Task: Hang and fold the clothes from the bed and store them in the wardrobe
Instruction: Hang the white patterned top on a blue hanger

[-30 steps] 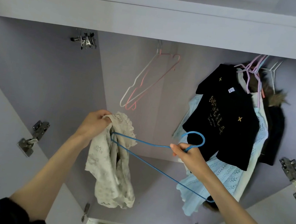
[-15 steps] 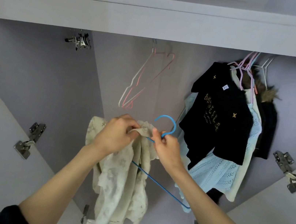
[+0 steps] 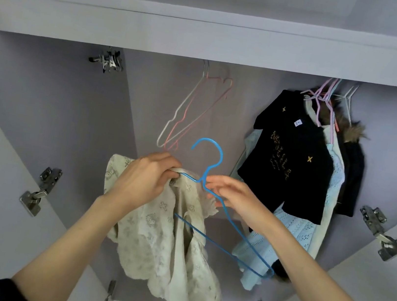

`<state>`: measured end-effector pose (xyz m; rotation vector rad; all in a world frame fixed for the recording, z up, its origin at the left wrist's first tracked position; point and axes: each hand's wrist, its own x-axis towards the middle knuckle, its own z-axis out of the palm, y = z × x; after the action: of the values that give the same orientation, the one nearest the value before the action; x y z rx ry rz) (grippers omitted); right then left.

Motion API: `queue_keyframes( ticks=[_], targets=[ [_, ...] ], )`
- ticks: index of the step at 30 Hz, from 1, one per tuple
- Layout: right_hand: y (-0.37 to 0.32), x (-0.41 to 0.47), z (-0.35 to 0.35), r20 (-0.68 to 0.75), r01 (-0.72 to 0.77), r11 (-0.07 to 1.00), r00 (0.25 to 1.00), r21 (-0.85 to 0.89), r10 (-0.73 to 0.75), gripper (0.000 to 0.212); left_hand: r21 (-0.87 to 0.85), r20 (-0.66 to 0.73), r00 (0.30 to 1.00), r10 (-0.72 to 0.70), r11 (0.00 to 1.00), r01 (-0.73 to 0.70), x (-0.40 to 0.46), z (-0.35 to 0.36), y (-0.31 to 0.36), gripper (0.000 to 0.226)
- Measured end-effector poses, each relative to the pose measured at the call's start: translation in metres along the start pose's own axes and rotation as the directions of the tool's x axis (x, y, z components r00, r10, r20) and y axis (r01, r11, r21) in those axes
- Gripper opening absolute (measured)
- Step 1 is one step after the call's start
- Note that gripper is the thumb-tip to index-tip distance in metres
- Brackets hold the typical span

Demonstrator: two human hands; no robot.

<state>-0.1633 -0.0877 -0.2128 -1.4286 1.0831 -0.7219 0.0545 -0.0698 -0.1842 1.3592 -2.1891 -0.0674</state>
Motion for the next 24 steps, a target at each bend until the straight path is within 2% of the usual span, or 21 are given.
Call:
queue_keyframes(
  ticks=[2,4,6,8,10,12,13,17,21,22,24],
  targets=[
    [-0.002,0.007,0.002,0.054,0.002,0.984,0.999,-0.181,0.008,0.016,-0.039,-0.005,0.999,0.051,0.998,-0.051,0.000,-0.005,0.005,0.009],
    [-0.008,0.014,0.012,0.109,0.028,0.952,0.994,-0.304,0.006,0.024,-0.062,-0.017,0.995,0.097,0.993,-0.098,0.000,-0.010,0.010,0.009],
    [-0.011,0.023,0.026,0.113,0.103,0.895,0.992,-0.435,-0.059,0.022,-0.066,-0.035,0.991,0.126,0.990,-0.128,0.001,-0.015,0.013,0.009],
    [-0.009,0.031,0.036,0.033,0.141,0.813,0.988,-0.565,-0.149,0.012,-0.067,-0.052,0.989,0.138,0.988,-0.141,0.000,-0.021,0.014,0.011],
    [-0.005,0.036,0.036,-0.056,0.111,0.697,0.976,-0.709,-0.212,0.023,-0.069,-0.070,0.990,0.119,0.990,-0.124,-0.002,-0.027,0.013,0.015],
    [0.001,0.038,0.028,-0.116,0.072,0.592,0.955,-0.803,-0.273,0.014,-0.072,-0.093,0.992,0.090,0.993,-0.097,-0.008,-0.032,0.011,0.019],
    [0.004,0.038,0.021,-0.145,0.043,0.552,0.945,-0.833,-0.293,0.004,-0.074,-0.102,0.991,0.084,0.993,-0.092,-0.009,-0.033,0.011,0.018],
    [0.013,0.043,-0.001,-0.218,-0.027,0.481,0.913,-0.876,-0.345,0.026,-0.055,-0.153,0.986,0.074,0.995,-0.083,-0.012,-0.037,0.010,0.013],
    [0.018,0.043,-0.023,-0.312,-0.152,0.455,0.901,-0.877,-0.301,0.037,0.020,-0.198,0.980,0.029,0.999,-0.025,-0.012,-0.041,0.001,0.009],
    [0.019,0.042,-0.030,-0.333,-0.179,0.454,0.899,-0.873,-0.286,0.039,0.043,-0.199,0.980,0.014,0.999,-0.006,-0.013,-0.041,-0.003,0.007],
    [0.021,0.038,-0.043,-0.372,-0.202,0.521,0.895,-0.829,-0.246,0.039,0.095,-0.196,0.980,-0.028,0.994,0.048,-0.016,-0.041,-0.009,0.005]
  ],
)
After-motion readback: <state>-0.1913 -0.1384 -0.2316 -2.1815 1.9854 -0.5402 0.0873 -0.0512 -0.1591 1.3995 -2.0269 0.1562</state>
